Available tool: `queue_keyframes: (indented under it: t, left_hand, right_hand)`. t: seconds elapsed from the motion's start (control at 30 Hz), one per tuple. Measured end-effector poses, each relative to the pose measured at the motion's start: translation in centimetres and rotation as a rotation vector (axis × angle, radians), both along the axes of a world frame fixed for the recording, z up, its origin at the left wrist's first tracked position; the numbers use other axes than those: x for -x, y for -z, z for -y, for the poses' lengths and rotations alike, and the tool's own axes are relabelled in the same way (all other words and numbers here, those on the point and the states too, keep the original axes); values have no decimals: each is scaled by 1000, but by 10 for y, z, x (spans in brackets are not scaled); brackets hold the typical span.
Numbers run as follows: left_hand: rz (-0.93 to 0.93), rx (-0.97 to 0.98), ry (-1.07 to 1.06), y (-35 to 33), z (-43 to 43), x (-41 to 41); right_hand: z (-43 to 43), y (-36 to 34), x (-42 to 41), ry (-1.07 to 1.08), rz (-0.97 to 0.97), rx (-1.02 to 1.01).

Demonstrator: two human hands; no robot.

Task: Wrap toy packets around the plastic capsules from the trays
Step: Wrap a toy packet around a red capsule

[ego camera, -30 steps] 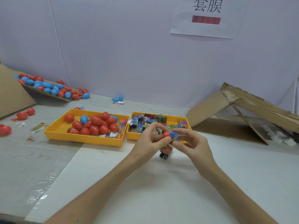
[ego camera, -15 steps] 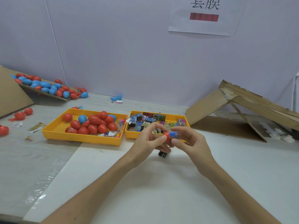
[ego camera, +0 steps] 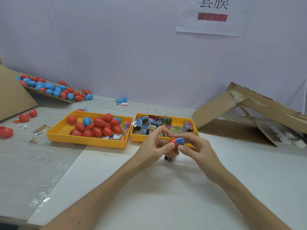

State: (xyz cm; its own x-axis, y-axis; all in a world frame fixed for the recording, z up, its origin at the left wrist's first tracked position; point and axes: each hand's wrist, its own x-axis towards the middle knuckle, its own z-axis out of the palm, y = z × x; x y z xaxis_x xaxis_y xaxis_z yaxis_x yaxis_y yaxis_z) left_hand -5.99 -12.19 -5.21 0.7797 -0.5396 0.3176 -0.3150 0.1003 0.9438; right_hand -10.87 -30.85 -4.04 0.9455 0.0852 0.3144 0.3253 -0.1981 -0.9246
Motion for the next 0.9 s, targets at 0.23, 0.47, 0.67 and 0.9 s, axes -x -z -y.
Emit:
queue_keyframes:
  t: [0.23,0.47,0.67,0.9]
  left_hand:
    - [109,4,-131,0,4,-1]
    - [363,-62,-291,1,7,2]
    - [532,-101,-327,1,7,5]
    - [560,-85,-339,5,6,4]
  right_hand:
    - [-7,1,-4,117,-57,-119]
    - [-4,-3,-3,-3,-337,-328]
    - [-4,0,-2,-138,-396,-416]
    - [-1,2,-3,-162,-397,-458]
